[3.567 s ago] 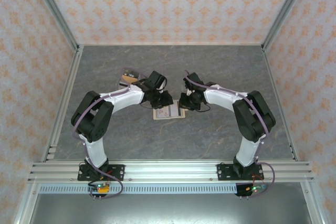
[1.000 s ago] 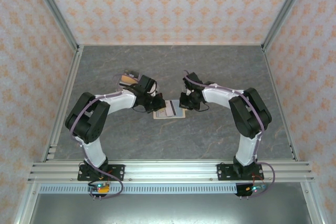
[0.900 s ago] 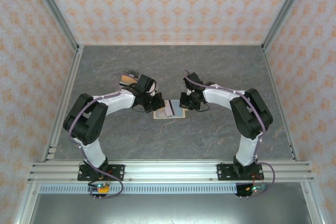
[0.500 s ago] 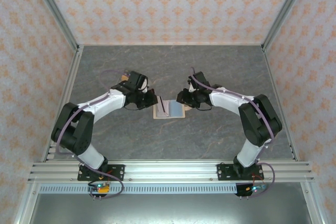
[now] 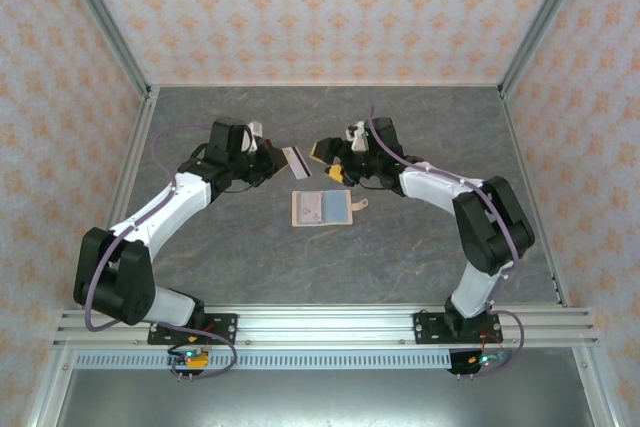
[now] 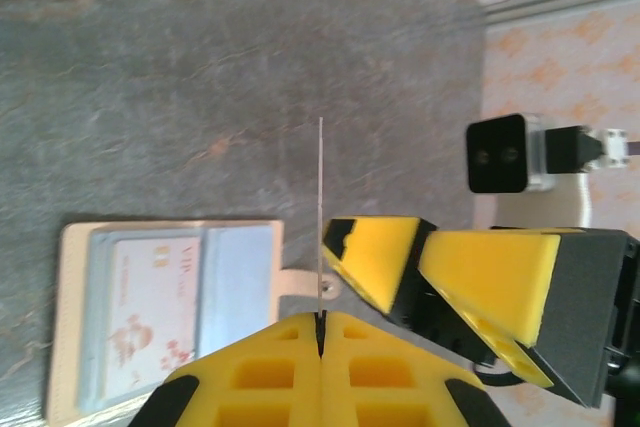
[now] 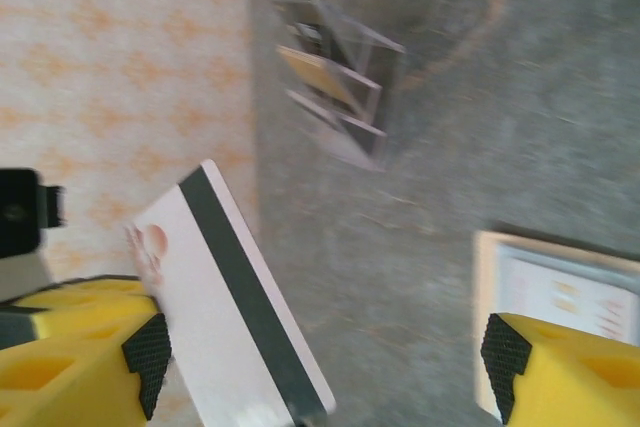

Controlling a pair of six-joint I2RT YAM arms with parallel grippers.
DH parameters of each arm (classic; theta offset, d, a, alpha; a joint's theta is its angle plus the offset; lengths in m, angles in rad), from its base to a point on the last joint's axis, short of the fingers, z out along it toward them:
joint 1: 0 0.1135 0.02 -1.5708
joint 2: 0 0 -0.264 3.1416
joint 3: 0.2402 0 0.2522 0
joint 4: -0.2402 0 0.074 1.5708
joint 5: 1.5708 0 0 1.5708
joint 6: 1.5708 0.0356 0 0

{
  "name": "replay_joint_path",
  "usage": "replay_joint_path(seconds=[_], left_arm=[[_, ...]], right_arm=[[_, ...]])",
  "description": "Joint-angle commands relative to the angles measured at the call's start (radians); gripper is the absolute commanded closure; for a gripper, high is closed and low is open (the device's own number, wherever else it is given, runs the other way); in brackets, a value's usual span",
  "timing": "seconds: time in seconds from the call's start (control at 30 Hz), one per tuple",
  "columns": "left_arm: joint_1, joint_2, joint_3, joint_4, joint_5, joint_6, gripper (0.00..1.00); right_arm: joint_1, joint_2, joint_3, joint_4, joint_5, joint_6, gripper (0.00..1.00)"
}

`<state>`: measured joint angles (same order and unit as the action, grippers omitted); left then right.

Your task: Take the credit cards out of the card holder

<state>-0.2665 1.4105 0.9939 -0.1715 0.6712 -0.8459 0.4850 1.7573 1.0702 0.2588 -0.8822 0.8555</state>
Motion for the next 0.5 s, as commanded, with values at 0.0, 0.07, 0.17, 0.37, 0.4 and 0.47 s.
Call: replay_joint_path(seconds=[0.0,0.07,0.17,0.37,0.4,0.47], left_arm=[[0.013,-0.028,0.01,0.115,0.061,-0.094,1.0],[0.018,-0.03,-0.002,0.148,0.073,-0.119,1.0],[0.022,-0.035,-0.016,0.172,0.078,-0.144,1.0],[0.03,-0.043,-0.047,0.208,0.084,-0.174,1.0],[0.031,-0.047,-0.051,0.207,0.082,-0.175,1.0],[0.037,-0.055,-0.064,0.211,0.08,-0.18,1.0]], right_arm=[[-0.002,0.034,0.031,0.216,-0.102,0.166,0.17],[-0.002,0.041,0.031,0.257,-0.117,0.203,0.18],[-0.001,0.039,0.024,0.291,-0.132,0.235,0.21],[-0.002,0.029,-0.002,0.372,-0.162,0.281,0.45],[-0.002,0.023,-0.016,0.39,-0.16,0.286,0.48],[-0.001,0.014,-0.032,0.405,-0.157,0.284,0.56]])
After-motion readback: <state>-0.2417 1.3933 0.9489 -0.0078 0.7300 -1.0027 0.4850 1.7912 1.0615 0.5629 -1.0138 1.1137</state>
